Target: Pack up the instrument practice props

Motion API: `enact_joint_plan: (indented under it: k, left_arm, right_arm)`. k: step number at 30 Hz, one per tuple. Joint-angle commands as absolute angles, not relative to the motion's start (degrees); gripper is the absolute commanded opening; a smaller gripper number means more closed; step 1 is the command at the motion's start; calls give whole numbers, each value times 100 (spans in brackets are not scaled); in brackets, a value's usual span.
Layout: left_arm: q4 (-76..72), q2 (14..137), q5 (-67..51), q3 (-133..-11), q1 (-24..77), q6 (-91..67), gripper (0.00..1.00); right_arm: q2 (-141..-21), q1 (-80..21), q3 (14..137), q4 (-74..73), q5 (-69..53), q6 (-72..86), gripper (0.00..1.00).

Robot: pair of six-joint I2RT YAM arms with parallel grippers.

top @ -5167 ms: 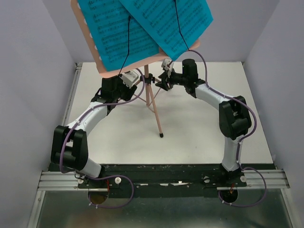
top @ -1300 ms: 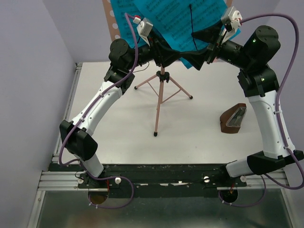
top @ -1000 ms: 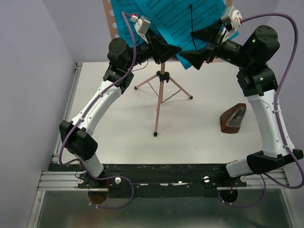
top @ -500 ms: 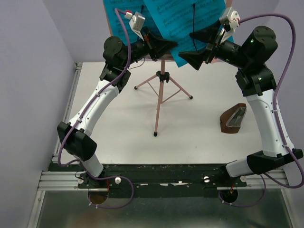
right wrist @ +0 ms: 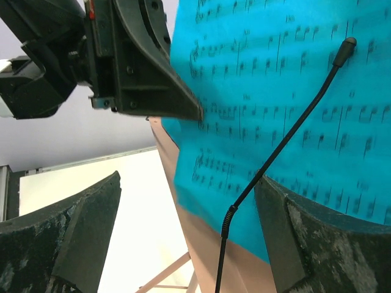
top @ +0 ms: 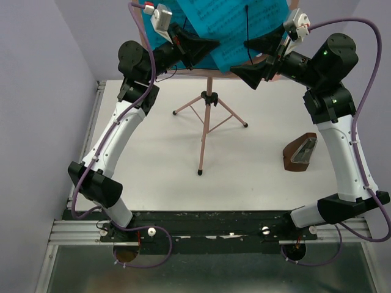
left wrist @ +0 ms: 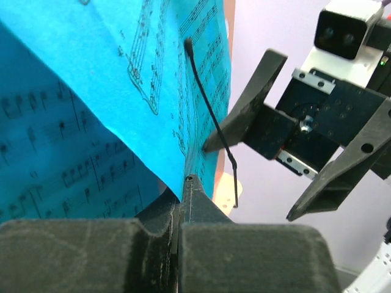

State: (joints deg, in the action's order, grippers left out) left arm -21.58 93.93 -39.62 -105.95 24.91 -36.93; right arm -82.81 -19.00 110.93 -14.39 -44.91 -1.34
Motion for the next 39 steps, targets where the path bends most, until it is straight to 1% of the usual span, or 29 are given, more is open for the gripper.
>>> enact_joint_plan:
  k: [1, 7, 11, 15, 18, 21, 23, 26, 27, 30, 33, 35, 39]
  left_arm:
    - [-2049, 9220, -3982, -11275, 2303, -3253, 0]
    - [-1618, 9246, -3788, -12145, 1961, -2286, 0]
    - [-1364, 9290, -3709, -12769, 1741, -1909, 0]
    - [-819, 9019, -3647, -12973, 1626, -1180, 0]
    - [145, 8475, -4067, -12807, 1600, -398, 0]
    - [991, 7641, -4577, -11843, 1600, 481, 0]
    - [1658, 6973, -4632, -11096, 1600, 790, 0]
    - [3246, 6199, -4807, -10242, 1600, 1360, 0]
    - [3844, 5883, -4782, -9987, 1600, 1528, 0]
    - [4910, 5196, -4247, -9030, 1600, 1835, 0]
    - [5457, 4546, -4350, -7957, 1626, 2477, 0]
    - [5467, 4272, -4193, -7350, 1635, 2479, 0]
    - [5808, 4402, -3763, -6672, 1635, 2794, 0]
  right_arm:
    - [-8130, -1872, 11241, -1397, -4562, -281, 95]
    - [-8060, -1872, 11250, -1520, -4562, -474, 96]
    - [-8042, -1872, 11390, -1766, -4325, -790, 99]
    - [-7849, -1863, 11312, -1810, -4000, -1159, 100]
    - [-7577, -1872, 11058, -1802, -3684, -1458, 100]
    - [-7217, -1863, 10698, -1784, -3533, -1827, 100]
    - [-6927, -1881, 10408, -1810, -3629, -2047, 100]
    - [-6540, -1863, 9872, -2012, -3665, -2215, 100]
    - [-6435, -1872, 9714, -2108, -3622, -2215, 100]
    - [-6048, -1872, 9064, -2521, -3892, -2442, 100]
    - [-5478, -1881, 8072, -2706, -4402, -2837, 100]
    - [-5126, -1907, 7413, -2812, -4614, -3005, 100]
    - [-4668, -1916, 6321, -2988, -4658, -3041, 100]
